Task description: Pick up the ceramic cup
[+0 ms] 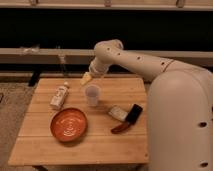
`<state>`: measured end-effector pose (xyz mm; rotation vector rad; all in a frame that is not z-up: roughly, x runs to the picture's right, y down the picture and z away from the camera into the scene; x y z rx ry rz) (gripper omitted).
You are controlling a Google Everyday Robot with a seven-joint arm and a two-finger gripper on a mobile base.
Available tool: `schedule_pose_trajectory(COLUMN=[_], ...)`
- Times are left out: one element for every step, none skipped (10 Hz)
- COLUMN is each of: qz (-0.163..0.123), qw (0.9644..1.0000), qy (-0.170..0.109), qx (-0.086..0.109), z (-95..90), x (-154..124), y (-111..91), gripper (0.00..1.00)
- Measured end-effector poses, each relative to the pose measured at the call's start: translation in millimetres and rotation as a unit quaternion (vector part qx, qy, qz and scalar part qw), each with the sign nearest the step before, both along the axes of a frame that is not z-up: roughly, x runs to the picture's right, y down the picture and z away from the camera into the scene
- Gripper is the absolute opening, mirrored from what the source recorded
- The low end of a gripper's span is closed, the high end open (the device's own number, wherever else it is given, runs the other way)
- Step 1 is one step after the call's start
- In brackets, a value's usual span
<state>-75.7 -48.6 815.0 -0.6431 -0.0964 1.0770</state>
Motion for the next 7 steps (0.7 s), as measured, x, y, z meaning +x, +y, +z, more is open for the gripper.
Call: schedule_pose_trajectory(qz=[-0.001,-0.005,-0.020,-0.029,-0.054,-0.065,-0.079], qw=[1.0000,1.0000,0.9998,0.9996,0.9984,0.9978,0.9965], qy=[0.000,0.000,-0.001,-0.003,-0.006,-0.007,-0.008], qx=[0.000,-0.001,-0.003,-0.004,-0.011,-0.015,-0.024], z=[0.0,-0.1,0.8,-1.3,-8.6,-12.5,-16.0], x=[-0.2,-0.3,-6.4,-13.1,-31.6,-39.1,-48.5], y=[0.1,0.7,5.9,9.9,26.6,35.2,50.3], gripper=[0.80,0.80,0.80,0.80,0.80,0.80,0.80])
